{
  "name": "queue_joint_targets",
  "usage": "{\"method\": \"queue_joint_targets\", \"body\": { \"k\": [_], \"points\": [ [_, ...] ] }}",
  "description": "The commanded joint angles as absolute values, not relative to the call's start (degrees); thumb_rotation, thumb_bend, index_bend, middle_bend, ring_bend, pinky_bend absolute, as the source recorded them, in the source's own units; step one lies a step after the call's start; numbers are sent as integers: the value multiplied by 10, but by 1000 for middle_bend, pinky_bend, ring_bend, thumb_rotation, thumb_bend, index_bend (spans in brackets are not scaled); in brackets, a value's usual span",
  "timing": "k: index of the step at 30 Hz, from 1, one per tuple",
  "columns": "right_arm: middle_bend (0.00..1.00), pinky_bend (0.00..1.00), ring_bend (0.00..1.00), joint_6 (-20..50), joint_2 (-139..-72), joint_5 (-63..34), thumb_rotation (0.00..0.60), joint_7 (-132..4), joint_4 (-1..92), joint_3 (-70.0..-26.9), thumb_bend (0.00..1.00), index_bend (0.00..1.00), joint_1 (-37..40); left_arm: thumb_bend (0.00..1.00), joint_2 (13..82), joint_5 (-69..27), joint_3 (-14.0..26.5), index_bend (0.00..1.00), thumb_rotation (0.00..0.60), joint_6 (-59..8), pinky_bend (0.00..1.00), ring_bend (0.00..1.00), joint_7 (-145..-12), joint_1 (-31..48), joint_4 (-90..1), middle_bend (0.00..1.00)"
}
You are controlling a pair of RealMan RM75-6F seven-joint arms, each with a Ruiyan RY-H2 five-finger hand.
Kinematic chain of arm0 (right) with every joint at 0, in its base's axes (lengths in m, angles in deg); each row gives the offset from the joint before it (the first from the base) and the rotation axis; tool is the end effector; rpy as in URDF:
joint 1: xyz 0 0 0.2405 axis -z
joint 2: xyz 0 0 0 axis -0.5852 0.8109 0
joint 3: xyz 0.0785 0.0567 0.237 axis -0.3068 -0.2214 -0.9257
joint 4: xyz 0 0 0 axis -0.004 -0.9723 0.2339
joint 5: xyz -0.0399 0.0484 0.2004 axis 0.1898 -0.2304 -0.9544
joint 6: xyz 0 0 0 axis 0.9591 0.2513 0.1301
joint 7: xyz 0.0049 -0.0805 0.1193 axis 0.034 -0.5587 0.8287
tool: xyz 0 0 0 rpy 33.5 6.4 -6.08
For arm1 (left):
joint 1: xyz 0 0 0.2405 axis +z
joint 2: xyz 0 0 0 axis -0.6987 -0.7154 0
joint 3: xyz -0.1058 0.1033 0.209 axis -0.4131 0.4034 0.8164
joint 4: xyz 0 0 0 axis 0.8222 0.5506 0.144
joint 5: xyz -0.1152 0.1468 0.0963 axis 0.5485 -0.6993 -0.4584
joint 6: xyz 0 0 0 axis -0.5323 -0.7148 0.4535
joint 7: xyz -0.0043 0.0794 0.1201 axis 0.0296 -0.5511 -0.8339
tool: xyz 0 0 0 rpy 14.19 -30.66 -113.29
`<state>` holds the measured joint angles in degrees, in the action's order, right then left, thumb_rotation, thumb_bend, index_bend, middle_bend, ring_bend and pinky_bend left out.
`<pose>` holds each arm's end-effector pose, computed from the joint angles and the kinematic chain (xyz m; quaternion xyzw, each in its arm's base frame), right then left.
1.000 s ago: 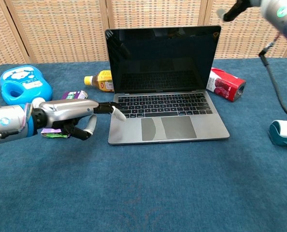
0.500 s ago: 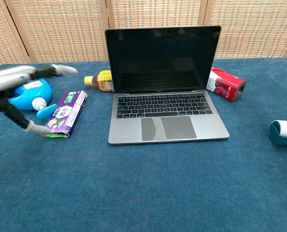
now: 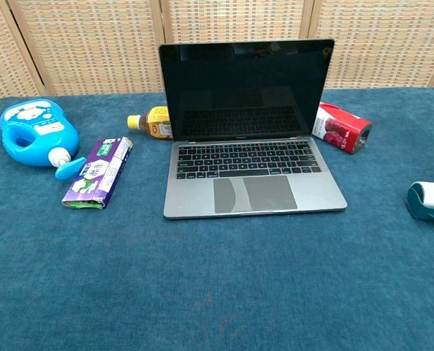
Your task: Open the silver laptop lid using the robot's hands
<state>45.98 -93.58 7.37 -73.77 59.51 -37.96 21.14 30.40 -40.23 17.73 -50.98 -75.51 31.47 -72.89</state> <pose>-0.2770 -0.2194 0.1413 0.6061 -0.2791 0.4397 0.6012 -0.2730 0.1951 0.1387 -0.5613 -0.4431 -0.4506 0.5345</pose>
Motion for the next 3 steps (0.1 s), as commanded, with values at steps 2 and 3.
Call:
{"method": "queue_joint_targets", "body": {
  "k": [2,3],
  "points": [
    [0,0,0,497,-948,110,600,-715,571,-366,0,84,245,0,297,-406,185,0,600,-547,0,0,-786,352,-747,0],
    [0,0,0,499,-948,114,600,-713,568,-367,0,83,247,0,298,-410,184,0,600,-547,0,0,-784,354,-745,0]
  ]
}}
